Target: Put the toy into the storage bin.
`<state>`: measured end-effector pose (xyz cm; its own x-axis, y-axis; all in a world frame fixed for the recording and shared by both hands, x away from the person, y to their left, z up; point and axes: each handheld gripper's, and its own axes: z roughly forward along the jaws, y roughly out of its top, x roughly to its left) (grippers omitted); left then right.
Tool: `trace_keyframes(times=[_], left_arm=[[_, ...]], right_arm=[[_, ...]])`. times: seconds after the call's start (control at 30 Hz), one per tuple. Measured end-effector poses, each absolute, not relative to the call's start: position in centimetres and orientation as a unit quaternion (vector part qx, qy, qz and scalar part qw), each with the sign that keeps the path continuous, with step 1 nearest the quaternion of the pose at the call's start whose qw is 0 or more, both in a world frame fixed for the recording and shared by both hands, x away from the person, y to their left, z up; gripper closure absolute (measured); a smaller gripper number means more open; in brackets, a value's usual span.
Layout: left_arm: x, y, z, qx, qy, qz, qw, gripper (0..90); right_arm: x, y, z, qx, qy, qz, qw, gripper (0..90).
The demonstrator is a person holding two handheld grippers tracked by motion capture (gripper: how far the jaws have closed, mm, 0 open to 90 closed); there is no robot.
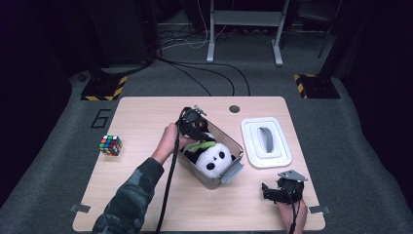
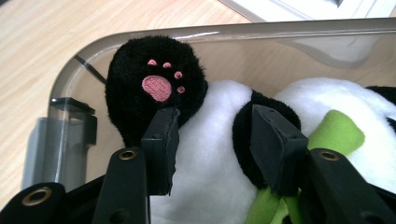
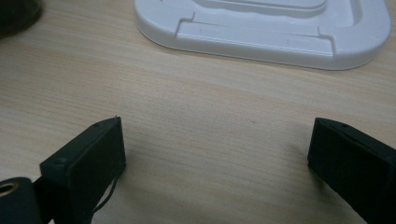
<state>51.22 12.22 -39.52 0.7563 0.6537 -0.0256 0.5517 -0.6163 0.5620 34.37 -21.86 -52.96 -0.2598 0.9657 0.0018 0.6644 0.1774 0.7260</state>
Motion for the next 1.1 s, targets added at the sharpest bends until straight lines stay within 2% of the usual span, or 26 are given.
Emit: trace_keyframes(times=[0.53,0.7,0.87,0.93,1.0,1.1], left_arm=[[51.5,11.1,-40.3,0.904,0.341,0.093,0.242,57.6],[51.5,11.4,-40.1,0.901,0.34,0.091,0.252,57.2],[51.4,12.6,-39.6,0.888,0.351,0.072,0.287,50.5],[51.2,13.0,-39.3,0.884,0.354,0.068,0.298,42.8],[50.7,13.3,-38.8,0.881,0.355,0.072,0.305,30.7],[49.6,13.7,-37.8,0.874,0.35,0.08,0.328,26.3]], right_arm=[[34.3,-21.9,-52.9,0.559,0.729,0.313,0.24,3.4],[34.3,-21.9,-52.9,0.559,0.729,0.313,0.24,3.4],[34.3,-21.9,-52.9,0.559,0.729,0.313,0.24,3.5],[34.3,-21.9,-52.9,0.559,0.729,0.314,0.24,3.5],[34.3,-21.9,-52.9,0.559,0.729,0.314,0.24,3.5],[34.3,-21.9,-52.9,0.559,0.729,0.314,0.24,3.5]])
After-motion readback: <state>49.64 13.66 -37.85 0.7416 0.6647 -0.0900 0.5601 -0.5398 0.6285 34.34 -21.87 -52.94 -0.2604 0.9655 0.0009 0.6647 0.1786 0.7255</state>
